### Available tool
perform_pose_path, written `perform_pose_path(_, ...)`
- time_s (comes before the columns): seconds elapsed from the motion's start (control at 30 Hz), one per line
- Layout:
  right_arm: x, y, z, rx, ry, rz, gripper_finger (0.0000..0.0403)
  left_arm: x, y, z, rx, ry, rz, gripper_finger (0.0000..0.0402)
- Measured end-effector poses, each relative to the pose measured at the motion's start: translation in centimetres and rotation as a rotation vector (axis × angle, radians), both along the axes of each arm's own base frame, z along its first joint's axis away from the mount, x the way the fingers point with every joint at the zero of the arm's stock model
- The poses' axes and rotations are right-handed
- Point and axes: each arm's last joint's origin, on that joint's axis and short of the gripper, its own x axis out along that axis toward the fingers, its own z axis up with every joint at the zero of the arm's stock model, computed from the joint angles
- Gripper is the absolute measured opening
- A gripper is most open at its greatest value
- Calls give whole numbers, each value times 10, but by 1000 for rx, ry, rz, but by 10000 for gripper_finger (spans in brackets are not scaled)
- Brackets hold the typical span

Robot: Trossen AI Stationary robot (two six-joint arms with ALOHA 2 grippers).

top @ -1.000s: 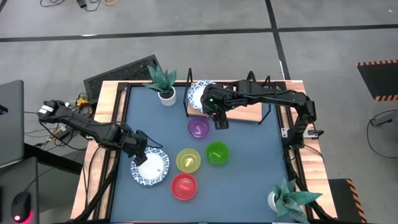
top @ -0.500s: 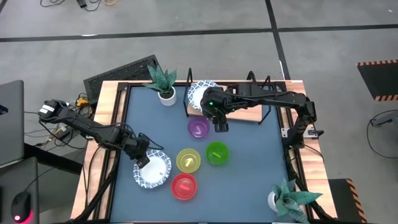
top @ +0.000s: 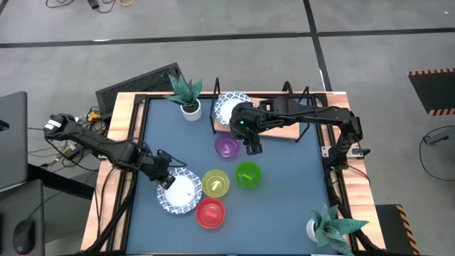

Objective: Place and stack bowls onto a shelf
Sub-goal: Stack the white bowl on top of the white bowl on the shelf

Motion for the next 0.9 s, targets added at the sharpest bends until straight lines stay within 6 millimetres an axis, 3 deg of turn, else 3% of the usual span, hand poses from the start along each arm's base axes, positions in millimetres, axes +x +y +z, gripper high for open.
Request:
perform_pose_path(0.13,5,4,3,46,-77,-62,220,8,0,24,-4,-86,127,1)
perform_pose_path(0.33,19,9,13,279,-272,-147,220,15,3,65,90,-192,226,0)
perform_pose_path(0.53,30,8,24,477,-436,-240,220,15,10,102,283,-286,365,0)
perform_pose_path(0.67,33,7,27,500,-476,-260,220,16,16,117,419,-366,447,0)
perform_pose_path(0.9,33,3,26,411,-504,-347,220,19,19,132,511,-435,485,0)
